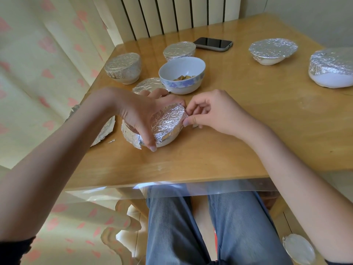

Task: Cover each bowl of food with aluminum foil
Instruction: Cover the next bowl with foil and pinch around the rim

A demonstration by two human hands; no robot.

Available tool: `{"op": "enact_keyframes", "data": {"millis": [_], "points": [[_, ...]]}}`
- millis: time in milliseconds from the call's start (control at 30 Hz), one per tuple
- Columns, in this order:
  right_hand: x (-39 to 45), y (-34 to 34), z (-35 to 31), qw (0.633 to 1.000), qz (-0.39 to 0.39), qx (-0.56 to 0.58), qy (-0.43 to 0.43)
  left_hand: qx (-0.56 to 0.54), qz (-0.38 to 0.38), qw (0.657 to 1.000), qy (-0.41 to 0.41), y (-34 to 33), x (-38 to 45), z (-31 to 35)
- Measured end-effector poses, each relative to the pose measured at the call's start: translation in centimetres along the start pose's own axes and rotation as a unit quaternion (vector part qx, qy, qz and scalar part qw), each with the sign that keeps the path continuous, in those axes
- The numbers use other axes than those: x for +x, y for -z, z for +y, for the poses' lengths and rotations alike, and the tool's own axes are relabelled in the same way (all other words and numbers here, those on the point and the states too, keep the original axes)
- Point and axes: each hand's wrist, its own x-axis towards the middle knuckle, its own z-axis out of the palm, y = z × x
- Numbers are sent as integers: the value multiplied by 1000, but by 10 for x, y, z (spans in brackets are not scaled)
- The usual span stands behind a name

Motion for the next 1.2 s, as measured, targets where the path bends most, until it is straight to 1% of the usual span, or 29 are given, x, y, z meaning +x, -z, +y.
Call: {"op": "enact_keyframes", "data": {"millis": [133, 333, 433, 533, 600, 667, 767, 967, 1033, 1100, 1200], "points": [[12, 5, 2, 999, -21, 8, -42, -4, 4, 1000, 0, -1, -1, 1], [40, 16, -5, 989, -125, -64, -43, -4, 10, 1000, -6, -3, -2, 1], [51, 17, -6, 982, -164, -77, -48, 2, 17, 1000, 1, -2, -3, 2], [54, 16, -1, 978, -192, -62, -46, 0, 17, 1000, 0, -2, -3, 3], [50, 16, 5, 979, -198, -21, -49, -3, 16, 1000, -7, -2, -4, 3], [48, 17, 12, 981, -181, 21, -61, -11, 14, 1000, -4, -2, -6, 4], [47, 16, 19, 988, -140, 42, -54, -8, 14, 1000, -7, -2, -6, 4], [40, 13, 18, 984, -161, 43, -58, -19, 19, 1000, -9, -3, -7, 6], [34, 13, 16, 987, -145, 32, -56, -24, 22, 999, -1, -4, -9, 7], [22, 12, 16, 995, -86, 8, -49, -21, 34, 999, 22, -4, -10, 8], [-8, 2, 14, 997, 62, -28, -22, -35, 24, 998, 46, -8, -11, 3]]}}
